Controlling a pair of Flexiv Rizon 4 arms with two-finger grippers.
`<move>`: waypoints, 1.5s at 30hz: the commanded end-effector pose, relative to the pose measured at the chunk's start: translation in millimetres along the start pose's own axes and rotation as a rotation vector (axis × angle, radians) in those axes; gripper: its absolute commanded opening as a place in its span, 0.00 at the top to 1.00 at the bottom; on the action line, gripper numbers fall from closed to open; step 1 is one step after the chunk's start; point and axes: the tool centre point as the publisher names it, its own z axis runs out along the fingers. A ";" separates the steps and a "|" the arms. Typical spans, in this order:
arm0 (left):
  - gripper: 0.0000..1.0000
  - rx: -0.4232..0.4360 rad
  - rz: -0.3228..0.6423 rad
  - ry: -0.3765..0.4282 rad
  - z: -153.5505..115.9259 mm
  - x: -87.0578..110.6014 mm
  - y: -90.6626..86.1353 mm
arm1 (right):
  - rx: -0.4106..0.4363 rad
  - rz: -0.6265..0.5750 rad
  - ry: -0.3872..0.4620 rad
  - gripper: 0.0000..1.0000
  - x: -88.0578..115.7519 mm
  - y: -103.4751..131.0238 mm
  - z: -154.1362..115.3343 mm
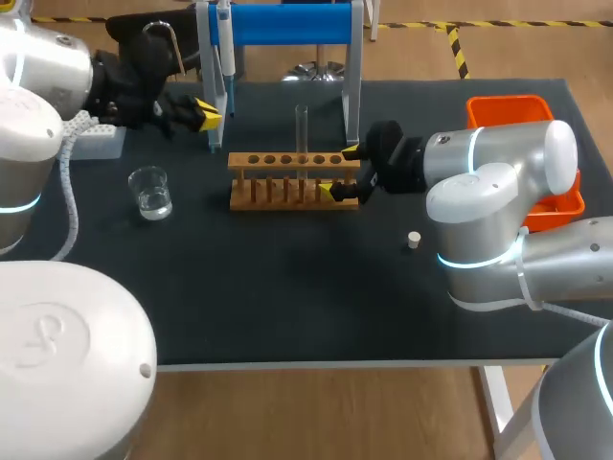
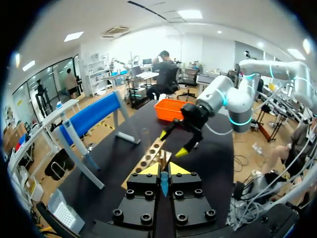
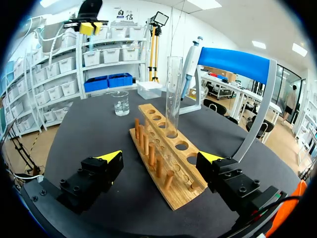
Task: Invert the test tube, pick up the pipette, mount the tip to pipette, aspirate from beaker and dispense into the tube, eject the tip, return the pipette, and cap with the stopper.
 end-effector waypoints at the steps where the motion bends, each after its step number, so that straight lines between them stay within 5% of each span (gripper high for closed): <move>1: 1.00 -0.035 0.018 0.039 0.3 11.4 -18.1 | 0.000 0.000 -0.001 0.00 0.2 -0.4 -0.2; 12: 1.00 -0.029 0.158 0.176 33.0 52.6 -55.6 | 0.000 0.000 -0.001 0.00 0.2 -0.4 -0.2; 38: 1.00 -0.023 0.161 0.211 40.8 47.9 -56.1 | 0.000 0.000 -0.001 0.00 0.2 -0.4 -0.2; 45: 1.00 -0.023 0.161 0.211 40.8 47.9 -56.1 | -0.061 -0.038 0.014 0.00 5.3 12.3 -35.9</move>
